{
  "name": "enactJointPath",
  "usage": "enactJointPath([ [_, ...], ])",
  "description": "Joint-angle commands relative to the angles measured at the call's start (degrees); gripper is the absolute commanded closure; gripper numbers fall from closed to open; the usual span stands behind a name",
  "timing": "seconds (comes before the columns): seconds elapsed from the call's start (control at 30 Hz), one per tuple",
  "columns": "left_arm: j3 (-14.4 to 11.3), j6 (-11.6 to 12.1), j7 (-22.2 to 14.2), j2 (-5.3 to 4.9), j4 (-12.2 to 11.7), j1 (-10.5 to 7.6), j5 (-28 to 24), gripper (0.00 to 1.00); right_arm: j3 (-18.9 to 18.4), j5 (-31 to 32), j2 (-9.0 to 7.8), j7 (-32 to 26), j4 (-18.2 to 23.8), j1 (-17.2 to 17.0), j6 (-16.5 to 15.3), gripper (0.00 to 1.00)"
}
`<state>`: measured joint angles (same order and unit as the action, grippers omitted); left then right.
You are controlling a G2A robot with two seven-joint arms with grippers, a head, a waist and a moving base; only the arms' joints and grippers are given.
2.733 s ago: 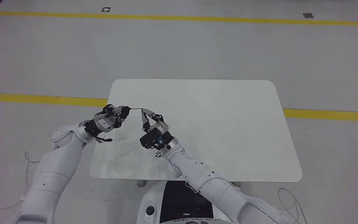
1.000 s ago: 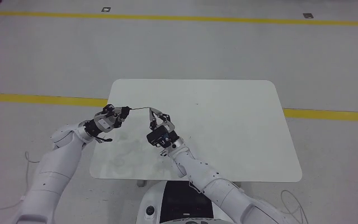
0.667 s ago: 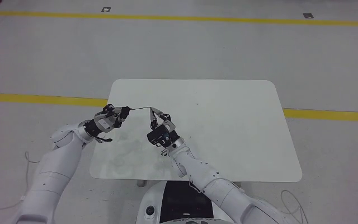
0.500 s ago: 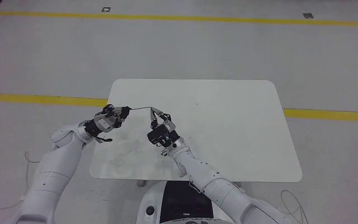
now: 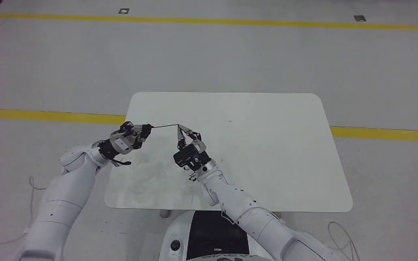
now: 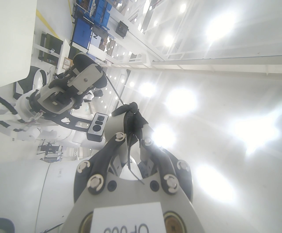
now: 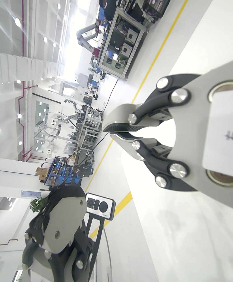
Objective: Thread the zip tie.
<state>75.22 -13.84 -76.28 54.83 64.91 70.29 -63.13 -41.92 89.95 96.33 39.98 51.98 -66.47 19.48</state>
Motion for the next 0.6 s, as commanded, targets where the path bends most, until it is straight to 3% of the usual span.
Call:
enactJointPath([
  [0.0, 0.00, 0.00, 0.00, 0.00, 0.00, 0.00, 0.00, 1.00, -0.16, 0.00, 0.02, 0.05, -0.06, -0.06, 0.00, 1.00],
  [0.43, 0.00, 0.00, 0.00, 0.00, 0.00, 0.00, 0.00, 1.00, -1.37, 0.00, 0.27, 0.24, 0.04, -1.42, 0.00, 1.00],
  [0.5, 0.00, 0.00, 0.00, 0.00, 0.00, 0.00, 0.00, 1.00, -1.38, 0.00, 0.34, -0.43, 0.65, -2.03, 0.00, 0.52],
  [0.53, 0.00, 0.00, 0.00, 0.00, 0.00, 0.00, 0.00, 1.00, -1.52, 0.00, 0.33, -0.56, 0.89, -2.15, 0.00, 0.00],
  [0.57, 0.00, 0.00, 0.00, 0.00, 0.00, 0.00, 0.00, 1.00, -1.52, 0.00, 0.33, -0.56, 0.89, -2.15, 0.00, 0.00],
])
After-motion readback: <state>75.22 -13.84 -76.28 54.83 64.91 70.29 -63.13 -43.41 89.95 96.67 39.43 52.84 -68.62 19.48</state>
